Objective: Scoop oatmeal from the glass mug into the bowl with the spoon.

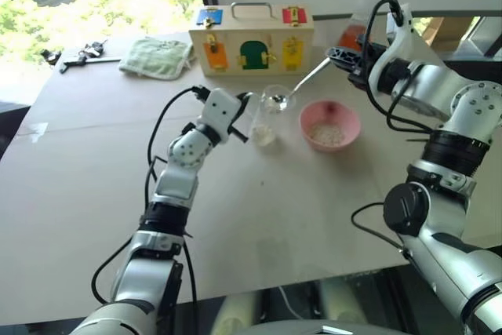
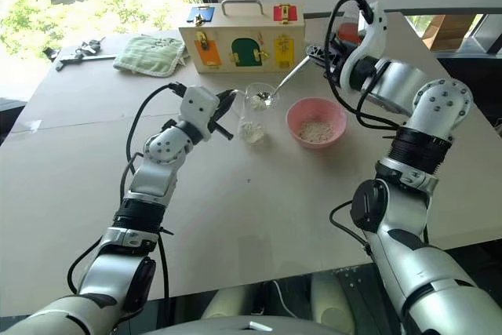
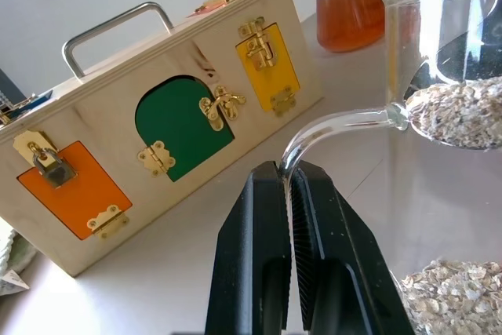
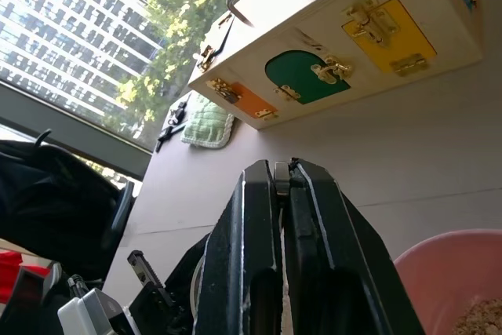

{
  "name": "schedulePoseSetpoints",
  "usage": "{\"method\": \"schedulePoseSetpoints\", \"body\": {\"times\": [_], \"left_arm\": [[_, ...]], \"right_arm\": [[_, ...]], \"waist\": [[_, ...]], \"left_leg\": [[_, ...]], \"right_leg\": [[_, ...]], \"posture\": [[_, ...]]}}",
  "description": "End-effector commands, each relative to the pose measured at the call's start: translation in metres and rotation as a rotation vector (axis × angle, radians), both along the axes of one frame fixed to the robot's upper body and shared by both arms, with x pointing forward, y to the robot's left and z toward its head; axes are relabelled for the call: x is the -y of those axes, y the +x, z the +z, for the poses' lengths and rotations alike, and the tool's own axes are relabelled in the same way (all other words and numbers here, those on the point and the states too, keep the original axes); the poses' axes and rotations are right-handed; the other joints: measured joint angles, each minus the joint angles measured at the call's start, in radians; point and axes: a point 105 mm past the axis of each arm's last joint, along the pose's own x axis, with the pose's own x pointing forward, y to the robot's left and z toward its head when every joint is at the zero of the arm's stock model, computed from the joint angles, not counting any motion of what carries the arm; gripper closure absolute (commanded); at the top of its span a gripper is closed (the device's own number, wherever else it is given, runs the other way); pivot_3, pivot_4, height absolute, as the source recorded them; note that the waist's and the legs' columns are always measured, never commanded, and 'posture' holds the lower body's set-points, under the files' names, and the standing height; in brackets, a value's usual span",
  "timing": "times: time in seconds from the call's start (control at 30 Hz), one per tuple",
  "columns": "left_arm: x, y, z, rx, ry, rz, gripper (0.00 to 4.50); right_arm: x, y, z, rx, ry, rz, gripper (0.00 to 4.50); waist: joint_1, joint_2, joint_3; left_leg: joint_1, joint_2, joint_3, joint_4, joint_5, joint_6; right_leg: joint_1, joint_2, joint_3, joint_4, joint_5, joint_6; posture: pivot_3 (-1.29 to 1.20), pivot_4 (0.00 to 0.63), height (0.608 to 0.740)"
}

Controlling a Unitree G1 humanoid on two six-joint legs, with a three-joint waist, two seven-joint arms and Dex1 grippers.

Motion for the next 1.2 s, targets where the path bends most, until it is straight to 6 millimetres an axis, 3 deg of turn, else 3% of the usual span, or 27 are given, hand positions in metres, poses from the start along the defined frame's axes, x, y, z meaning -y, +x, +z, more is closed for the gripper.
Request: {"method": "schedulePoseSetpoints", "body": {"times": [0.03,1.2], "left_arm": [[-0.001,0.001,0.011,0.062,-0.007,0.009,4.45],[-0.003,0.000,0.006,0.058,-0.190,0.009,4.45]], "right_arm": [[0.005,-0.004,0.021,0.049,0.049,-0.009,4.50],[0.023,-0.004,0.019,-0.060,0.269,-0.068,4.50]], "waist": [[0.000,0.000,0.000],[-0.001,0.000,0.000]], "left_leg": [[0.000,0.000,0.000,0.000,0.000,0.000],[0.000,0.000,0.001,0.000,0.000,0.000]], "right_leg": [[0.000,0.000,0.000,0.000,0.000,0.000],[0.000,0.000,0.001,0.000,0.000,0.000]], "posture": [[0.00,0.150,0.740],[0.00,0.150,0.740]]}}
